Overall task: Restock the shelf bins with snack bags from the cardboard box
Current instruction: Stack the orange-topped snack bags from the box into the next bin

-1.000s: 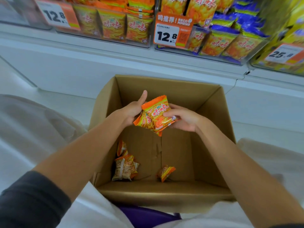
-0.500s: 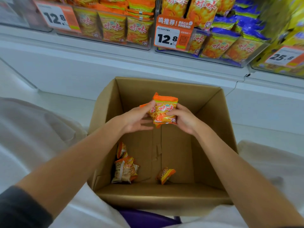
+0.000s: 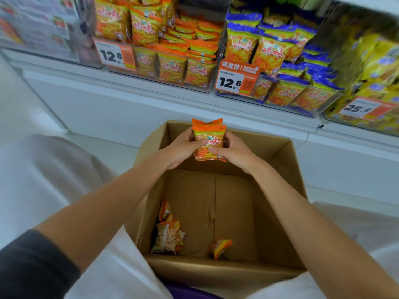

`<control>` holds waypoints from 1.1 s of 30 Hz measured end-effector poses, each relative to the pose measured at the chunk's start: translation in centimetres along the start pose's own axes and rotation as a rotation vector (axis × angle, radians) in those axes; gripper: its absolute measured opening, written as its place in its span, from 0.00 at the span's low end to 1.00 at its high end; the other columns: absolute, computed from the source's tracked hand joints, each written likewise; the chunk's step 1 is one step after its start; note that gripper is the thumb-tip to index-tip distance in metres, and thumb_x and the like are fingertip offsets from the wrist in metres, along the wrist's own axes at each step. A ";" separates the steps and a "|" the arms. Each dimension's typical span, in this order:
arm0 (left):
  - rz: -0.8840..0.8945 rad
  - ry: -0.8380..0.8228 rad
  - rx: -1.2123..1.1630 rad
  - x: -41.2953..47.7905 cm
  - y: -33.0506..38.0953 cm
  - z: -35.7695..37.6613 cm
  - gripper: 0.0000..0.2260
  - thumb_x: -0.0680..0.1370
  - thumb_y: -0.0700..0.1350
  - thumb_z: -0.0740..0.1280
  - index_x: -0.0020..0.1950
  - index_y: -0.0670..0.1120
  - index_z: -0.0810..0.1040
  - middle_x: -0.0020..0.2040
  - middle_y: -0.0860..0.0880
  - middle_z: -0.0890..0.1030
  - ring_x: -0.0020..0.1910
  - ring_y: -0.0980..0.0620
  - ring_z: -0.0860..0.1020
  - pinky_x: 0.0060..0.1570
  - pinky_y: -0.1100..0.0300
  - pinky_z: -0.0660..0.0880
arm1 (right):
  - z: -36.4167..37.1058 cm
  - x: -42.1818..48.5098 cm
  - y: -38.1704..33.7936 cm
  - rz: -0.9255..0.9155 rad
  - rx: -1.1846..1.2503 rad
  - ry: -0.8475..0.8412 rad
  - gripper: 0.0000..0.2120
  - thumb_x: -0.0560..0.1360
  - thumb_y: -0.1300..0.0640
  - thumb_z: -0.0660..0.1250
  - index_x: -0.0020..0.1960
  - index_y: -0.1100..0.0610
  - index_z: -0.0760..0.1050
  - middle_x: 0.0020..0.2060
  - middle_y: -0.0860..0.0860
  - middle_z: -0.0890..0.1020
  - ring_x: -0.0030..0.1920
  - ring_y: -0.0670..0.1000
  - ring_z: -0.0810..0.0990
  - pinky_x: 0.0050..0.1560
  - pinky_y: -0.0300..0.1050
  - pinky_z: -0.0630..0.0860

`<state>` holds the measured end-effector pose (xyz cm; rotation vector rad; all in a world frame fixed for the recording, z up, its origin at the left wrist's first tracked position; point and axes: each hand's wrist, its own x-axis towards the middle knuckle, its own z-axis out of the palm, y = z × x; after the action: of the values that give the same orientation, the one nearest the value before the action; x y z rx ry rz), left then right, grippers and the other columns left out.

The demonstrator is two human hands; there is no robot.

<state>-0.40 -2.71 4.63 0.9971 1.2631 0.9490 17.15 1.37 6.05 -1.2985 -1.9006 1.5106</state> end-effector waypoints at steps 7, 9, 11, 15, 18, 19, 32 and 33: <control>0.215 0.224 0.134 -0.5 7.2 -3.5 0.15 0.82 0.48 0.63 0.68 0.48 0.71 0.56 0.52 0.79 0.50 0.56 0.79 0.50 0.62 0.75 | 1.0 3.4 -9.3 -0.137 0.028 0.133 0.30 0.71 0.52 0.75 0.70 0.52 0.67 0.59 0.47 0.77 0.56 0.44 0.78 0.54 0.41 0.77; 0.242 0.269 0.072 -0.1 9.7 -5.6 0.11 0.82 0.47 0.62 0.64 0.47 0.72 0.49 0.50 0.78 0.45 0.54 0.77 0.45 0.62 0.73 | 1.5 4.7 -12.4 -0.184 -0.002 0.149 0.33 0.69 0.47 0.76 0.70 0.53 0.68 0.62 0.49 0.78 0.59 0.48 0.78 0.58 0.45 0.76; 0.253 0.328 -0.038 0.6 12.4 -8.1 0.06 0.84 0.45 0.58 0.50 0.46 0.72 0.41 0.49 0.72 0.37 0.54 0.72 0.39 0.62 0.71 | 2.1 6.6 -15.0 -0.219 0.021 0.160 0.30 0.70 0.48 0.75 0.68 0.54 0.70 0.60 0.49 0.79 0.59 0.50 0.79 0.55 0.45 0.76; 0.357 0.495 0.179 2.5 15.5 -13.7 0.12 0.84 0.44 0.59 0.67 0.52 0.70 0.46 0.49 0.77 0.43 0.54 0.76 0.45 0.59 0.75 | 3.2 11.1 -18.2 -0.218 0.199 0.151 0.25 0.68 0.49 0.77 0.61 0.51 0.74 0.59 0.48 0.80 0.62 0.51 0.78 0.59 0.50 0.76; 0.444 0.562 0.443 4.4 16.3 -17.1 0.24 0.79 0.53 0.63 0.74 0.48 0.67 0.58 0.45 0.80 0.56 0.46 0.79 0.56 0.47 0.77 | 3.6 14.3 -19.6 -0.227 0.278 0.126 0.15 0.72 0.55 0.75 0.55 0.47 0.73 0.54 0.45 0.82 0.57 0.48 0.80 0.61 0.51 0.77; 0.484 0.600 0.501 5.2 16.5 -18.0 0.26 0.77 0.57 0.63 0.73 0.50 0.69 0.58 0.47 0.81 0.57 0.47 0.79 0.57 0.45 0.77 | 3.7 15.3 -19.9 -0.220 0.293 0.116 0.17 0.73 0.56 0.74 0.58 0.47 0.73 0.54 0.46 0.83 0.57 0.48 0.81 0.62 0.53 0.76; 0.815 0.878 1.156 8.3 15.1 -20.9 0.29 0.79 0.44 0.64 0.78 0.47 0.60 0.53 0.39 0.74 0.46 0.41 0.72 0.46 0.46 0.73 | -0.3 19.1 -18.2 -0.213 0.336 0.413 0.19 0.71 0.61 0.74 0.60 0.55 0.74 0.53 0.51 0.83 0.54 0.53 0.82 0.59 0.56 0.77; 0.859 0.828 1.143 8.3 15.2 -20.9 0.25 0.78 0.41 0.64 0.76 0.48 0.65 0.54 0.39 0.72 0.43 0.43 0.72 0.45 0.47 0.74 | -0.2 19.1 -18.3 -0.222 0.340 0.413 0.18 0.71 0.61 0.74 0.59 0.55 0.74 0.53 0.51 0.83 0.54 0.52 0.82 0.59 0.55 0.78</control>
<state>-20.90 11.11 15.84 2.3027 2.2349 1.3648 0.17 17.57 18.17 -1.1003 -1.4043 1.2655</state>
